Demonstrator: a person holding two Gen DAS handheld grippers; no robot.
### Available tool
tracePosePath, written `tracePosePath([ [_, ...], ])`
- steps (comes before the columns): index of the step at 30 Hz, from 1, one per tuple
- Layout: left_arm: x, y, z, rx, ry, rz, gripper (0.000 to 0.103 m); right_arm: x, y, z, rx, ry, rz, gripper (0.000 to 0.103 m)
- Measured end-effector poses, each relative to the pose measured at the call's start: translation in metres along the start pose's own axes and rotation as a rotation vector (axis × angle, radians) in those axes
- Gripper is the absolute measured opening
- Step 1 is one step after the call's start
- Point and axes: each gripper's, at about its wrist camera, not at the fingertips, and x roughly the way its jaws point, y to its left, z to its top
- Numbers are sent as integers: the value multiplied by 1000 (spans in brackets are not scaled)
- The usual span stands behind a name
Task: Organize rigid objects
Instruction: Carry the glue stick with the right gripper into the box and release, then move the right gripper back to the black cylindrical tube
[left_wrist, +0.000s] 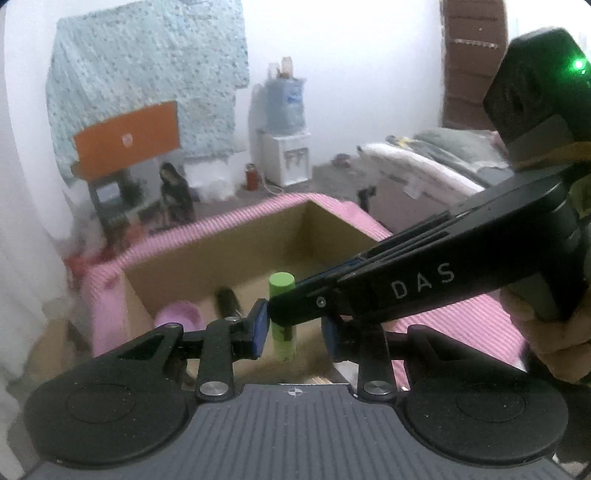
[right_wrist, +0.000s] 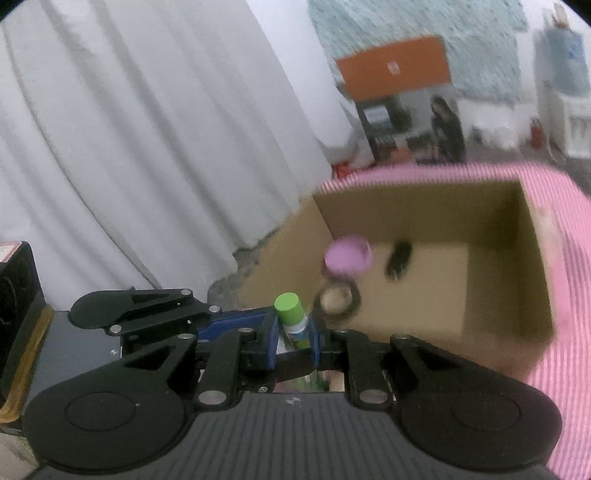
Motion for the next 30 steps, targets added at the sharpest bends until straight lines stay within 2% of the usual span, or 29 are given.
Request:
tracePosePath([
  [3, 22, 19, 16, -25, 50, 0, 30, 14, -3, 31, -40, -1, 7, 19],
  [6, 57, 36, 24, -69, 142, -25, 30, 39, -21, 54, -11, 44, 17, 19],
  [11, 111, 55, 18, -132, 328, -64, 30, 98, -69, 74, 104, 200, 38, 19],
  [17, 154, 68, 1, -194, 491, -78, 30, 155, -107, 70, 190, 375, 41, 18],
  [23, 175, 77, -7, -230, 581, -62, 29, 196, -121, 69, 207, 498, 38, 18],
  [25, 178, 80, -5, -236, 585, -54, 30, 210, -125, 72, 211, 525, 41, 18],
  [30, 165, 80, 1, -235, 549, -51, 34, 207, -118, 71, 193, 522, 48, 19],
])
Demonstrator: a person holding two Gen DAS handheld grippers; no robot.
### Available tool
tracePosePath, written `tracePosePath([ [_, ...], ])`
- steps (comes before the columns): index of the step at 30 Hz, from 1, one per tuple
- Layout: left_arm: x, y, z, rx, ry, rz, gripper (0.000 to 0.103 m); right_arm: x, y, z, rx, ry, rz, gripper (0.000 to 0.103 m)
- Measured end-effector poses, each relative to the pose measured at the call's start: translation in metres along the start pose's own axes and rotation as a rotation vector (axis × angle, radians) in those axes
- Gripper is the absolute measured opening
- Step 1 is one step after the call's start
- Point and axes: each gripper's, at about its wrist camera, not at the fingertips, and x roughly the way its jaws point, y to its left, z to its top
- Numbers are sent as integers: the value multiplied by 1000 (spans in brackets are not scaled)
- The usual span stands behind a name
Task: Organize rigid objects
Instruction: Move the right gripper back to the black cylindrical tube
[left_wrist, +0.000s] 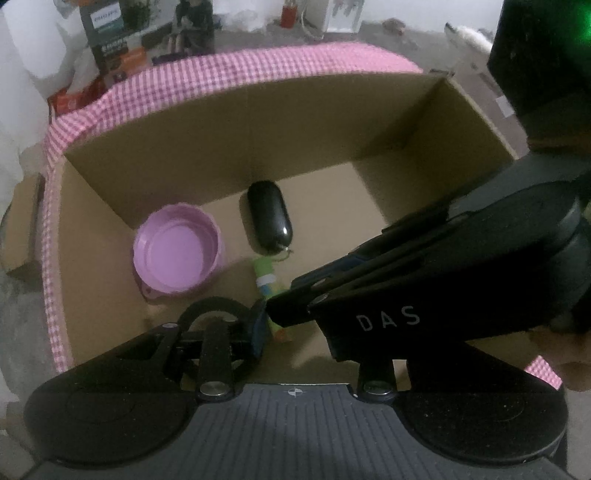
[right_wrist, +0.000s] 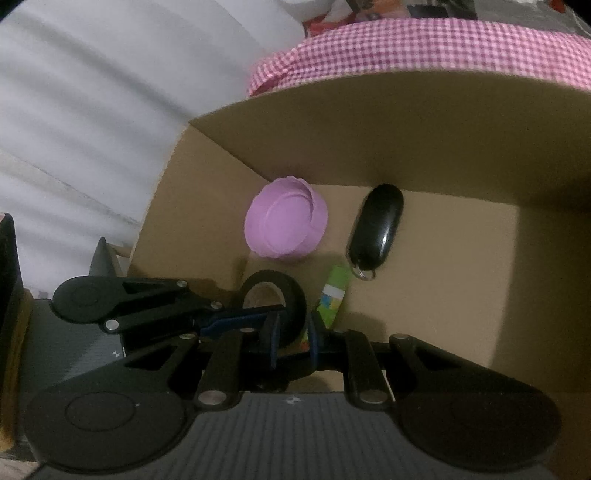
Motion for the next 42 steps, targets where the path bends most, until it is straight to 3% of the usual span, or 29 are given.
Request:
tracePosePath([
  [9, -65, -20, -20, 53, -167, 0, 62, -56, 19, -30, -76, -138, -17, 25],
  [11, -81, -26, -27, 67, -206, -1, 68, -74, 24, -41, -88, -185, -15, 38],
  [12, -89, -31, -30, 74, -227, -1, 70, -86, 27, -49, -97, -220, -15, 54],
  [13, -97, -34, -35, 80, -246, -2, 72, -97, 30, -57, -105, -255, -17, 60],
  [21, -121, -56, -83, 108, -367, -31, 85, -173, 39, -146, -143, -467, 2, 60],
  [25, -106, -70, -110, 114, -368, -33, 85, -187, 33, -197, -143, -506, -6, 60],
  [30, -69, -85, -133, 84, -317, -99, 84, -165, 15, -230, -89, -445, -39, 59],
  [34, -38, -97, -144, 92, -259, -114, 73, -136, -6, -237, -34, -368, -49, 49],
  [42, -6, -103, -153, 94, -190, -153, 56, -100, -28, -234, -37, -306, -107, 38],
])
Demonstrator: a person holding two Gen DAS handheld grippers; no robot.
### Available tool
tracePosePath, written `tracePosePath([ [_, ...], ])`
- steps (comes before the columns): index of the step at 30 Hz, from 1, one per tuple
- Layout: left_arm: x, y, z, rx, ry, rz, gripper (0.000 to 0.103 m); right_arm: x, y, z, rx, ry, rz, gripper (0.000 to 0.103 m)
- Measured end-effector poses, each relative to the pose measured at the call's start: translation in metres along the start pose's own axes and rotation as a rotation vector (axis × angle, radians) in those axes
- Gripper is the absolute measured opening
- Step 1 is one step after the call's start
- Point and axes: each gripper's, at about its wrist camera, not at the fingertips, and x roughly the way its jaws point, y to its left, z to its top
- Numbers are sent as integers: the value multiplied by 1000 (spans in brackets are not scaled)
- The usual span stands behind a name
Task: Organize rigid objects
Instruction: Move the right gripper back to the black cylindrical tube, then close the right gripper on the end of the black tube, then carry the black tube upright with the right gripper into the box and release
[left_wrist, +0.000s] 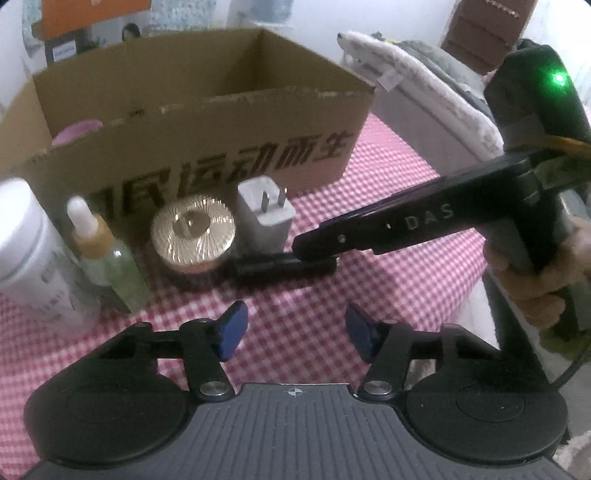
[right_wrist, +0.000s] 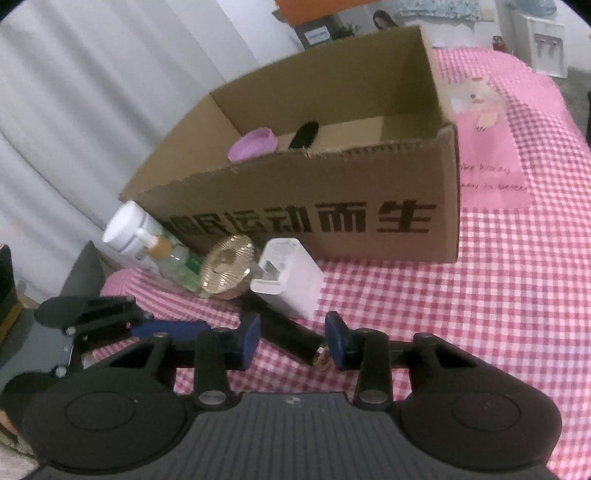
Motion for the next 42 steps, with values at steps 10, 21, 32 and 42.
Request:
tracePosePath([
  [10, 3, 11, -11, -22, 14, -51, 50, 16, 8, -19, 57, 112, 69, 35],
  [21, -1, 21, -22, -52, 32, -83, 50, 29, 21, -16, 72, 171, 110, 35],
  [32, -6, 39, -25, -126, 35, -120, 55, 48, 22, -10, 97, 234, 157, 33],
  [42, -17, 44, -31, -123, 9, -82, 43, 63, 44, -8, 39, 239, 125, 27],
])
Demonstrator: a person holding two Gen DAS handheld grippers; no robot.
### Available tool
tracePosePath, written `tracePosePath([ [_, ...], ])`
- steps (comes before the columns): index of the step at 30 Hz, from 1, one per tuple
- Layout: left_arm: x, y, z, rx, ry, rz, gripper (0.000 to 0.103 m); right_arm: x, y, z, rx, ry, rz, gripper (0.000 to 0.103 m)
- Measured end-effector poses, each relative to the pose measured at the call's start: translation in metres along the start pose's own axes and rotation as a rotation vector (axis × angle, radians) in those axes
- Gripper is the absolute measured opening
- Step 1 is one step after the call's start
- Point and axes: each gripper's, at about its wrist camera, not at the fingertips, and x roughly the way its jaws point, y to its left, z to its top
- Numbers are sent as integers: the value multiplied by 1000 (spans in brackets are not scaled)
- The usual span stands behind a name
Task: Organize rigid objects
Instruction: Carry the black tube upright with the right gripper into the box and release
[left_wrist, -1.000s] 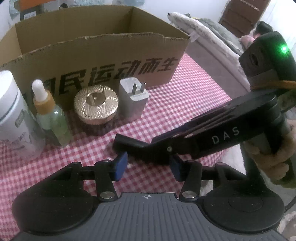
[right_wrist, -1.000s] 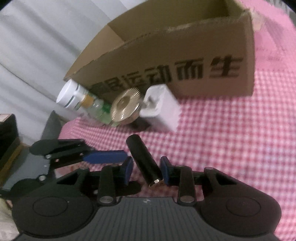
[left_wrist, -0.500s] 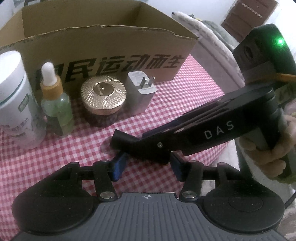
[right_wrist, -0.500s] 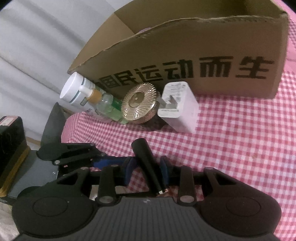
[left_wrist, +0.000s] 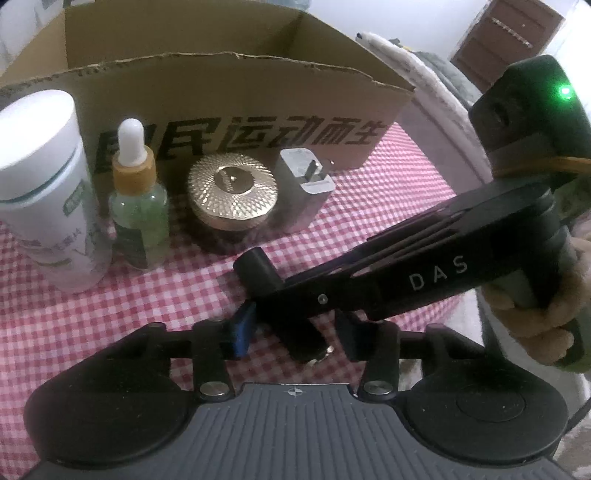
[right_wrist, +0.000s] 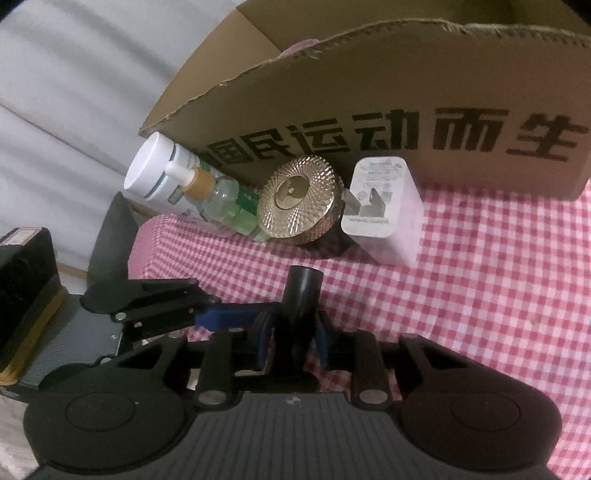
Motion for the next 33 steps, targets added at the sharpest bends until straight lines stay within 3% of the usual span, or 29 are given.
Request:
tracePosePath([
  [11, -21, -14, -2, 45, -77, 32, 43, 3, 27, -13, -42, -91, -46, 28],
  [20, -76, -39, 17, 149, -229, 110, 43, -40, 63, -13, -133, -226, -59, 27],
  [28, -105, -52, 71, 228, -327, 183, 43, -85, 87, 29, -225, -354, -55, 26],
  [33, -94, -41, 115, 215, -309, 198, 43, -97, 93, 73, -264, -391, -55, 26],
])
